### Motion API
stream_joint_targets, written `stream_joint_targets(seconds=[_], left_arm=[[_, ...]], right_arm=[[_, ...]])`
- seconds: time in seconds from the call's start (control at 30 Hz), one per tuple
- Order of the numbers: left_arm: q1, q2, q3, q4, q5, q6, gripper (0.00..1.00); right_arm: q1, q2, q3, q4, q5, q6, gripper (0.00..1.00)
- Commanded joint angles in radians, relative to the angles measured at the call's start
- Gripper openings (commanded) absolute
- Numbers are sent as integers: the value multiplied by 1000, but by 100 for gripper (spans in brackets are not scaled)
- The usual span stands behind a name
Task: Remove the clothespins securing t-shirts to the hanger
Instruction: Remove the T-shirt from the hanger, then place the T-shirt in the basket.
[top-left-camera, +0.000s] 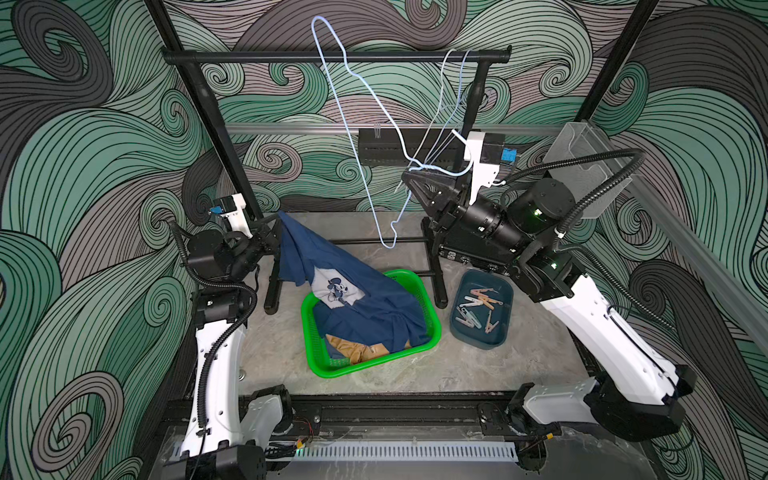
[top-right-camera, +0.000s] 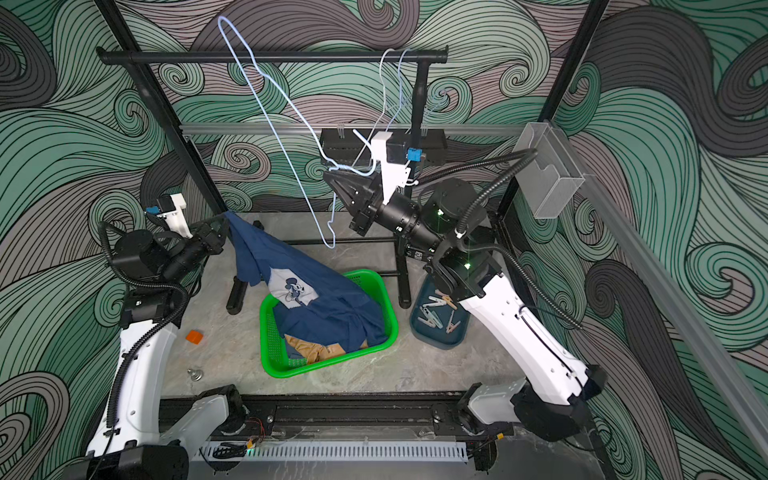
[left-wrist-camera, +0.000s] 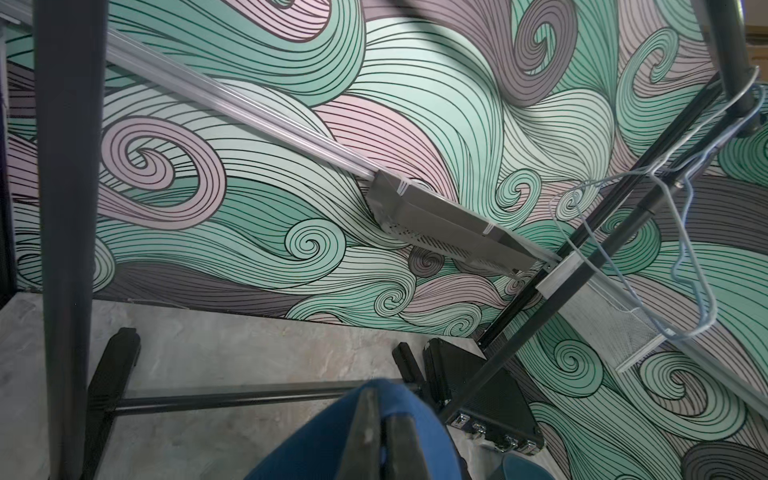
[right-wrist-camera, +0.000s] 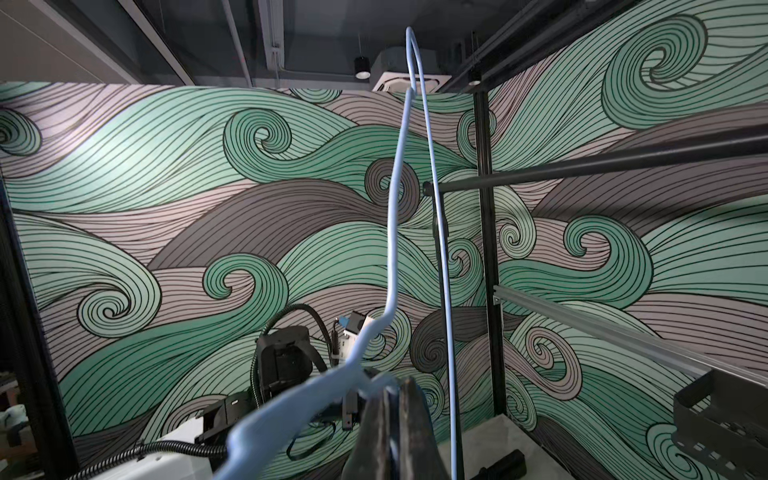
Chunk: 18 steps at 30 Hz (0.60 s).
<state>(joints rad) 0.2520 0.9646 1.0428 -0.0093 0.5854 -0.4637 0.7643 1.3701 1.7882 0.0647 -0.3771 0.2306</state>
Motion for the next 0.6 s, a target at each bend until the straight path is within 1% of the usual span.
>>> stream_joint_targets(seconds=[0.0,0.07,0.1,0.2,0.27,0.33,0.4,0.5,0.57], left_arm=[[-2,-9,27,72,-20,26,0],[-2,9,77,132,-18,7,0],[-2,24,131,121,-14,5,0],[-3,79,301,-7,22,2,0],[-11,82,340,-11,53,-20,0],[-35,53,290,28,74,-61,0],[-87,0,187,51,58,-90,0],[-201,-96,2,30,-20,-27,0],[-254,-134,-93,36,-47,-22,0]], right_arm=[[-9,-9,36,52,-18,26,0],[-20,-34,6,24,-18,1,0],[-28,-52,-19,13,-15,-8,0],[-54,-110,-89,-3,-9,-12,0],[-73,-140,-122,-12,-8,-12,0],[-90,-163,-152,-8,-7,-4,0],[-98,-175,-172,-6,-8,-1,0],[-102,-186,-194,-7,-14,4,0],[-103,-191,-206,-3,-21,8,0]])
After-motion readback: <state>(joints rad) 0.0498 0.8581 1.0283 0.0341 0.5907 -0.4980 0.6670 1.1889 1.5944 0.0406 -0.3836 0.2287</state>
